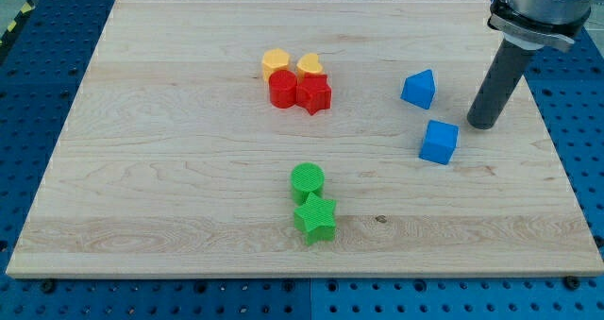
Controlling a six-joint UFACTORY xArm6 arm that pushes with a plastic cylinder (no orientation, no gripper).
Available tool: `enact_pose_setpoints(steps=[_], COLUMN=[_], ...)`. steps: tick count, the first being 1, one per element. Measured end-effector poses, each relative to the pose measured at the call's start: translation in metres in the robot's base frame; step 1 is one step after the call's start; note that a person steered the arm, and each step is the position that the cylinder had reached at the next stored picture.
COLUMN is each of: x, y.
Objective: Drag the blue cube right to the green star
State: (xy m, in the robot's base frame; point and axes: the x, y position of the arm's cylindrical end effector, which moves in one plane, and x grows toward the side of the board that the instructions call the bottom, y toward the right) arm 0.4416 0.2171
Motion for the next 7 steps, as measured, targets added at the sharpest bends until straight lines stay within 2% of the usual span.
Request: enact_pose_setpoints(steps=[7], x=[-0.001], y=[0.038])
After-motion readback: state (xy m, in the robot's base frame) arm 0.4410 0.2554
